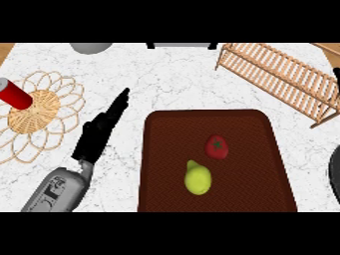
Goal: Pick the tomato from the tray and place it in the tiered shelf
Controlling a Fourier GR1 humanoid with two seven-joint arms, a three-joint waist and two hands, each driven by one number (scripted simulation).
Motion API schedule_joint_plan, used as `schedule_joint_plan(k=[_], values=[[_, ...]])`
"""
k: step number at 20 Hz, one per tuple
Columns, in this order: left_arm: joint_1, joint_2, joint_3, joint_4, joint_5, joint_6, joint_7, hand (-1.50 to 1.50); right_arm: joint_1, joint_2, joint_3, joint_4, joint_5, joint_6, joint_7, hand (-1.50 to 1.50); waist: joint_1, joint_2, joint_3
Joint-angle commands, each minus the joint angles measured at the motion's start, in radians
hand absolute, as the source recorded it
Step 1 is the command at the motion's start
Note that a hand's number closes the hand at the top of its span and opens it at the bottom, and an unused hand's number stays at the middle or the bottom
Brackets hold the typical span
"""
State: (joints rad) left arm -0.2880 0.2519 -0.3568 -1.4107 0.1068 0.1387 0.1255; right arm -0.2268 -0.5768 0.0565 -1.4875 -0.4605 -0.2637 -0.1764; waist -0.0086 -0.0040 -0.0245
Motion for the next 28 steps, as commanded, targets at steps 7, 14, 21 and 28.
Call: schedule_joint_plan(k=[7,14,21,28], values=[[0.200,0.056,0.199,0.084,0.128,0.069,0.062,0.00,0.378,-0.148,-0.013,0.111,0.309,-0.357,0.161,1.50,-0.051,0.038,0.002],[0.236,0.076,0.262,0.113,0.207,-0.003,0.100,0.00,0.674,0.143,0.128,-0.272,0.347,-0.586,0.111,-1.50,-0.017,0.000,0.023],[0.272,0.066,0.244,0.023,0.192,0.014,0.143,0.00,0.769,-0.083,0.240,-0.614,0.426,-0.471,0.395,-1.50,0.001,0.000,0.022],[0.208,0.068,0.265,0.087,0.194,-0.020,0.132,0.00,0.590,-0.184,0.371,-0.711,0.664,-0.459,0.862,-1.50,0.032,0.011,0.020]])
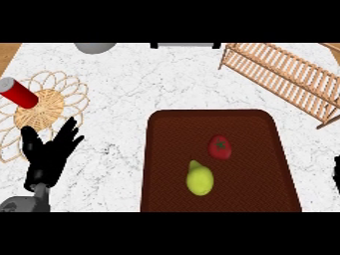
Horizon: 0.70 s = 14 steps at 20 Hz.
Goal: Pick the tomato from the tray and place it in the tiered shelf
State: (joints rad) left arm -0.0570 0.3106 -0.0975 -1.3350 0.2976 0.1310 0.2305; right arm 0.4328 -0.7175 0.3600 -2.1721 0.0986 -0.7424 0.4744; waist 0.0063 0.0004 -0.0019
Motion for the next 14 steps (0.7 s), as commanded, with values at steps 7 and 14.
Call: schedule_joint_plan(k=[7,14], values=[[-0.031,-0.032,-0.025,0.052,-0.036,-0.007,-0.012,0.00,-0.359,-0.006,0.048,0.011,0.288,0.113,0.702,-1.50,0.026,0.009,-0.004],[-0.008,0.006,0.023,0.032,-0.003,-0.039,-0.002,0.00,-0.556,0.141,0.098,0.139,0.419,0.282,0.947,-1.50,0.024,0.004,-0.003]])
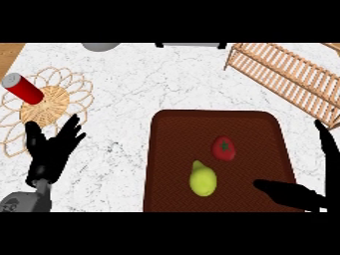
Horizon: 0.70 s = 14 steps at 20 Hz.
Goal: Pick the tomato from the tray and place it in the tiered shelf
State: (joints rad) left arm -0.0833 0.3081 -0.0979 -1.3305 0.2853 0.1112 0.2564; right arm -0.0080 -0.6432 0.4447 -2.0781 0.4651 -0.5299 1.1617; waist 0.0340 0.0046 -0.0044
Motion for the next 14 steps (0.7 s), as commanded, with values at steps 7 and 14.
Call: schedule_joint_plan(k=[7,14], values=[[0.000,0.007,0.013,0.003,-0.009,0.000,0.019,0.00,-0.282,0.242,0.082,0.245,0.098,0.197,0.325,-1.50,-0.008,-0.003,0.001],[0.043,-0.033,0.003,0.016,-0.025,0.009,-0.032,0.00,-0.288,0.371,0.057,0.397,0.189,0.213,0.326,-1.50,-0.028,-0.005,0.002]])
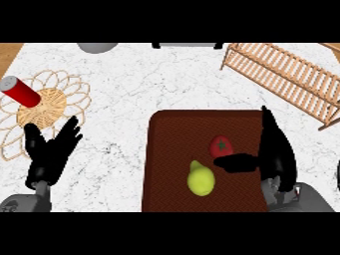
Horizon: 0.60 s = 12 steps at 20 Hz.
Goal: Pick the tomato from the tray and place it in the tiered shelf
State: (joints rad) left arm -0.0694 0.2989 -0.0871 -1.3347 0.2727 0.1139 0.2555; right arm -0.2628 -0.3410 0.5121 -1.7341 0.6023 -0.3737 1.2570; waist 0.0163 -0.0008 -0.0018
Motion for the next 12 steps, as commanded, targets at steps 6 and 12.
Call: schedule_joint_plan(k=[6,12], values=[[0.034,-0.013,0.012,0.022,-0.014,0.004,-0.029,0.00,-0.012,0.152,-0.024,0.092,0.147,0.115,0.231,-1.50,-0.020,-0.002,0.000],[0.031,-0.024,0.005,-0.002,-0.009,-0.015,-0.009,0.00,-0.049,0.255,-0.089,0.238,0.221,0.115,0.159,-1.50,-0.014,0.002,0.001]])
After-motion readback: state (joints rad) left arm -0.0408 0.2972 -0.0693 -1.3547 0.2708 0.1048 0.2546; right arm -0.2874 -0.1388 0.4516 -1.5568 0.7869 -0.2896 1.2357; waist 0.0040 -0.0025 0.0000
